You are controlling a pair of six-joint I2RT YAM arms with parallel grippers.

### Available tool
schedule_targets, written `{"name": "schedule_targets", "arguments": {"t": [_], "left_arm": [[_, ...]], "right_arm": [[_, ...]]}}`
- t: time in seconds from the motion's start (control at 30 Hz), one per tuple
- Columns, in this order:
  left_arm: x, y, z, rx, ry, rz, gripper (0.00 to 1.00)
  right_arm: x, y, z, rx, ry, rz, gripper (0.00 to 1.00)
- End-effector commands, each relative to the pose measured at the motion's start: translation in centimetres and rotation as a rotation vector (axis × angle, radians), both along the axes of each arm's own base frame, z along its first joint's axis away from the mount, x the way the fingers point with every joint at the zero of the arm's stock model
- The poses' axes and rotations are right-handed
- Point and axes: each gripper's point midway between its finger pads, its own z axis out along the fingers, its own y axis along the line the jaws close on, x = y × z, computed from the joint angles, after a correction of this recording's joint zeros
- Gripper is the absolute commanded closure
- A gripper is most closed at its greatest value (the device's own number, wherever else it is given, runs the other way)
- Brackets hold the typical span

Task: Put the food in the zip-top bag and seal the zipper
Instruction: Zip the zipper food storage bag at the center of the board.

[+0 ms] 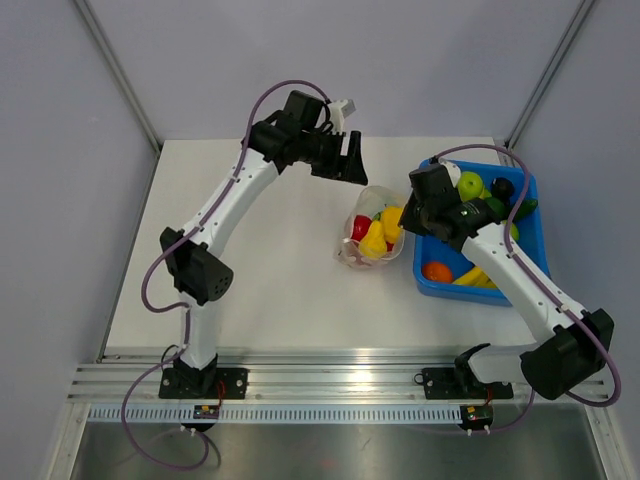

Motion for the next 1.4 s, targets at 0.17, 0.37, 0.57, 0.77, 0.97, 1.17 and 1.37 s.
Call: {"name": "schedule_targets", "arguments": {"t": [0.17, 0.37, 0.57, 0.77, 0.97, 1.17, 1.37], "left_arm": [[-0.6, 7.9, 4.1, 0.131, -0.372, 0.103, 0.17], [-5.6, 9.2, 0.9, -0.005, -0.49, 0.044, 0.24], [-9.1, 9.3, -2.4, -0.112, -0.684, -0.014, 0.25], [-11.7, 5.7, -3.6, -0.141, -0.896, -0.144, 0.27], [-10.8, 4.4, -4.2, -0.132, -0.986, -0.139, 0.28], [-10.2, 3.1, -6.3, -0.121, -0.943, -0.166, 0.32], [-10.4, 2.5, -6.8, -0.126, -0.946, -0.182, 0.38]], "right_arm": [[3.5, 1.0, 3.3, 0.116, -0.07, -0.068, 1.0], [4.5, 1.2, 3.1, 0.157, -0.061, -0.054, 1.0], [4.8, 1.1, 3.1, 0.167, -0.06, -0.017, 1.0], [5.0, 1.4, 3.5, 0.19, -0.071, 0.001, 1.0], [4.6, 1.4, 3.9, 0.201, -0.082, 0.01, 1.0], [4.5, 1.5, 4.2, 0.214, -0.091, 0.014, 1.0], [4.6, 1.3, 4.5, 0.209, -0.096, 0.008, 1.0]]}}
